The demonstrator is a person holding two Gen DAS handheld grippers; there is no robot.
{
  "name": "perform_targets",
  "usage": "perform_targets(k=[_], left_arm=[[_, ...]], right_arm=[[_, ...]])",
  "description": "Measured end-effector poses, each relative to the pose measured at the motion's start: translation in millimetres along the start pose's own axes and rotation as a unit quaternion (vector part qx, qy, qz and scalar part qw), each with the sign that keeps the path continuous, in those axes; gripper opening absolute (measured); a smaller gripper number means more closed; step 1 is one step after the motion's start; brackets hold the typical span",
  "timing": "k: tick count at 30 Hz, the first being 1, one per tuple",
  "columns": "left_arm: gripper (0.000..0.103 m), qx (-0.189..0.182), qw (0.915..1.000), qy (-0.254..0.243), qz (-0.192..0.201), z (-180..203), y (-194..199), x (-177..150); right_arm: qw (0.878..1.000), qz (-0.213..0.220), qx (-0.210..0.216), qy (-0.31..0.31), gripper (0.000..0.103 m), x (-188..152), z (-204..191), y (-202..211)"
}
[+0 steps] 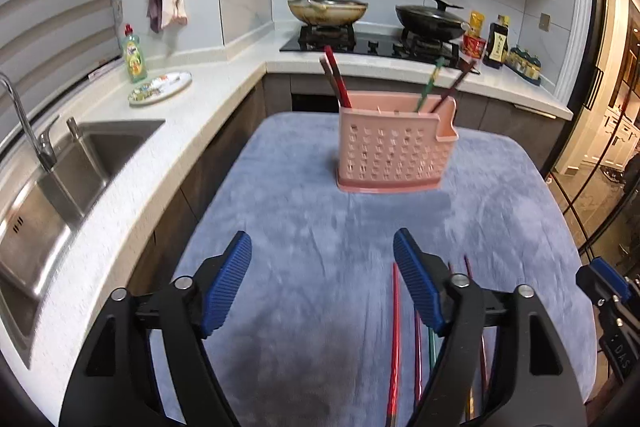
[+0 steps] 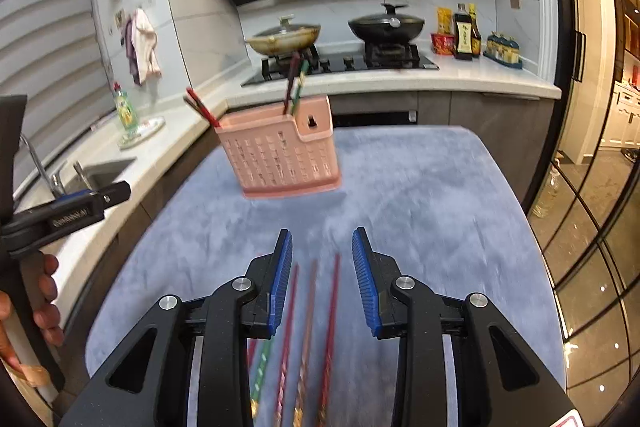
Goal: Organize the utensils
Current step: 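Grasp a dark red chopstick with the right tool while the left tool grasps a red chopstick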
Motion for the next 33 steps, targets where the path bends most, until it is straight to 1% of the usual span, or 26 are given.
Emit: perform_targets(k=[4,8,14,18,22,27,30,31,33], left_arm=[[0.071,0.000,0.9998,-0.002,-0.021,4.1,-8.2,-30.9],[0.071,-0.001,0.9990,0.002,-0.044,5.7,-18.2,-59.9],[0.071,0.004,0.9977,-0.010,-0.067,13.5,-29.2,-94.9],[0.071,0.000,0.9963,-0.012,-0.085,16.8,-35.7,-111.7],[0.072,-0.002,0.9955,-0.014,-0.093,19.3,-39.5,-122.0],[0.073,-0.008,0.9946,-0.018,-0.102,23.8,-41.6,-127.8],[0.075,-0.011,0.9941,-0.020,-0.106,26.5,-42.6,-130.2],[0.078,-0.013,0.9940,-0.021,-0.106,27.3,-42.8,-130.9],[0.079,-0.015,0.9939,-0.022,-0.107,28.9,-42.6,-132.4]], right_arm=[[0.999,-0.030,-0.016,0.003,0.031,-35.6,3.2,-11.3],[0.998,-0.063,-0.011,-0.008,0.031,-66.4,5.8,-25.0],[0.995,-0.099,-0.010,-0.008,0.031,-103.8,4.1,-43.6],[0.993,-0.116,-0.005,-0.013,0.031,-118.2,3.6,-51.8],[0.992,-0.127,-0.001,-0.008,0.028,-126.4,-0.3,-57.2],[0.991,-0.137,-0.006,-0.009,0.017,-134.7,-0.2,-65.5],[0.991,-0.135,-0.010,-0.005,0.013,-135.2,0.6,-66.1],[0.991,-0.134,-0.011,-0.004,0.013,-135.5,0.9,-66.1],[0.991,-0.133,-0.014,-0.003,0.010,-135.5,2.0,-66.1]])
Point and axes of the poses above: each gripper's, at about its wrist camera, not at the fingertips, and y roughly against the way its jaws point, z to its right, x to its top, the point moved 2 cm from there along -y, roughly the way its jaws point, and after that the axes turned 4 degrees about -z, right-handed, at the moved point
